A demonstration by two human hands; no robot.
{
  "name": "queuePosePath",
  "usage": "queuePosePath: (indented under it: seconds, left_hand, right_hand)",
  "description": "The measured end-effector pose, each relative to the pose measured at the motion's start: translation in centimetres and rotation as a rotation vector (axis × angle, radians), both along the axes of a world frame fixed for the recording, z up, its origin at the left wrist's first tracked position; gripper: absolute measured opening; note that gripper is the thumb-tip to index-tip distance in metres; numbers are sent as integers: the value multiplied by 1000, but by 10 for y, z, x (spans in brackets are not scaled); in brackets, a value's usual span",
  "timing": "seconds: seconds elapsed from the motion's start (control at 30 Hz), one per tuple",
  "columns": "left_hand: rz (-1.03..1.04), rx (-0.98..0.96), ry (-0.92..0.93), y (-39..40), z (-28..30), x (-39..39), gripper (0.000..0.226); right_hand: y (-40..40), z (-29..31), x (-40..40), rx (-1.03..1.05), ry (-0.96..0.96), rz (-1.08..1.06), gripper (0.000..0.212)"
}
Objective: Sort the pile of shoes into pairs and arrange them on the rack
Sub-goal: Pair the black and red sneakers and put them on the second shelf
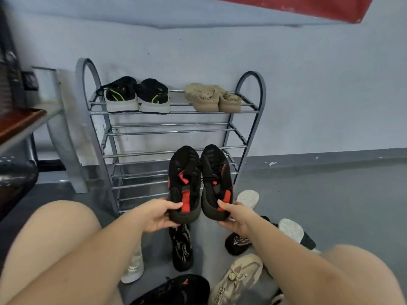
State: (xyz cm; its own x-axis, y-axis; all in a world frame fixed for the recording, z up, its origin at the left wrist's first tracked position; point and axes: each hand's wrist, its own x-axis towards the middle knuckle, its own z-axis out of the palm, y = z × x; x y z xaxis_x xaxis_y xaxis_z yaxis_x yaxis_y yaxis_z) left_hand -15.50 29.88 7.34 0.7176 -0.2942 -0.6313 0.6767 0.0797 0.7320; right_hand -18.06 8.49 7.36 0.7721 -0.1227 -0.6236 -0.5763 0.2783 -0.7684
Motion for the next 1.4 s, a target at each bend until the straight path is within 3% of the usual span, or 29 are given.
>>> queuePosePath:
  seconds: [0.1, 0.3, 0.53, 0.93, 1.1, 1.4]
  left_hand:
    - [17, -36, -26, 8, 20, 4, 13]
    - [94, -81, -63, 42, 47, 23, 16]
    - [167, 28, -94, 92, 64, 53, 11]
    - [228, 71, 19, 151, 43, 133, 11]
    - [218, 114, 66, 167, 25, 152, 28]
    - [262, 87, 13, 166, 15, 172, 24]
  right_hand:
    - [6, 20, 10, -2, -35, 16, 18]
    - [34, 45, 44, -53, -64, 134, 18]
    - [90, 51, 96, -41, -90, 188, 27]
    - [154, 31, 180, -58, -63, 182, 21]
    - [164, 15, 201, -61, -35, 203, 20]
    - [170, 5, 219, -52, -54, 175, 26]
